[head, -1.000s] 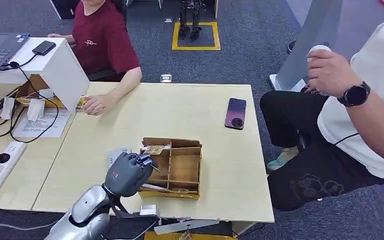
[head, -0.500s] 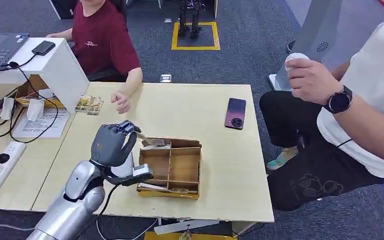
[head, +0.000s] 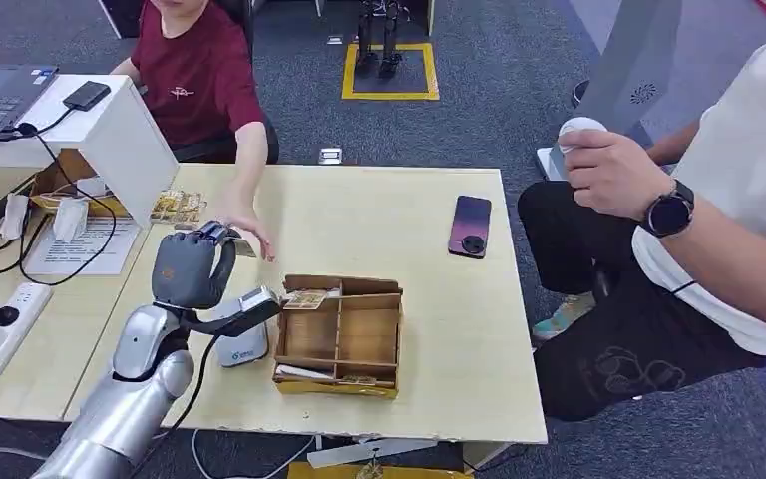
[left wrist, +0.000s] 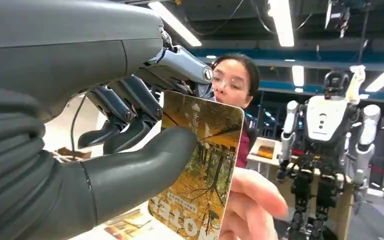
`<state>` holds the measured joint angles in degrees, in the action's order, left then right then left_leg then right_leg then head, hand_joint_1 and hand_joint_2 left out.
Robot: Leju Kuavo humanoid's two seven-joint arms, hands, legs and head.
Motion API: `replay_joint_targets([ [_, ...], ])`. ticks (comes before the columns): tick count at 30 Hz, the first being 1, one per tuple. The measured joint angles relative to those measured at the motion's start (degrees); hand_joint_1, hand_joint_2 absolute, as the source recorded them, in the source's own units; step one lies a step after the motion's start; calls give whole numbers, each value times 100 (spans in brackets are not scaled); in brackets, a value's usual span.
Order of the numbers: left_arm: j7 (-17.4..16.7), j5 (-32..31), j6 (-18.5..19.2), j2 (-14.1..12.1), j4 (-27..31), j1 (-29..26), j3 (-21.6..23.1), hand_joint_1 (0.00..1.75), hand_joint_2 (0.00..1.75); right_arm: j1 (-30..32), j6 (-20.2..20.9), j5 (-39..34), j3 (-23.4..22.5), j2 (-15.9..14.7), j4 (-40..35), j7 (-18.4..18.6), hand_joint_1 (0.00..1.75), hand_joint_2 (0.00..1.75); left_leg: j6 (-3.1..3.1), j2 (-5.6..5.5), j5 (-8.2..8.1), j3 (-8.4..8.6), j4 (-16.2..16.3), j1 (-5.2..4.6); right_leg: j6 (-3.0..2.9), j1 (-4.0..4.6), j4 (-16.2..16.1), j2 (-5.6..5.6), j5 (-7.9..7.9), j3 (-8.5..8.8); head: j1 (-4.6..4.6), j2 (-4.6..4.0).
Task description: Pass the card to the sensor for recognition and then transmit it.
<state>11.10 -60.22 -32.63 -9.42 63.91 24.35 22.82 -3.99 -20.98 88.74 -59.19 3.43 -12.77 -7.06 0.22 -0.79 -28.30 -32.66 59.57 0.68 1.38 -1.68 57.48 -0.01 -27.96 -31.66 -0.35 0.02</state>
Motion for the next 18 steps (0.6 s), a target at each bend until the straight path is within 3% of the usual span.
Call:
replay_joint_targets([
  [10,42,7,-40,39,-180,9,-61,175,175,0,2,0,9,0,-2,31,0,175,0,0,0,0,0,0,0,0,0,-1,0,0,2,0],
  [11,55,7,-48,44,-190,10,-66,10,175,0,2,0,11,0,-2,35,0,175,0,0,0,0,0,0,0,0,0,-1,0,0,2,0],
  [12,72,9,-57,46,-199,11,-79,0,175,0,2,0,11,0,-2,35,0,175,0,0,0,0,0,0,0,0,0,-1,0,0,2,0],
  [18,37,-43,-232,55,-214,11,-162,0,175,0,0,0,13,0,-2,35,0,175,0,0,0,-1,0,0,0,0,0,-1,0,-1,0,0],
])
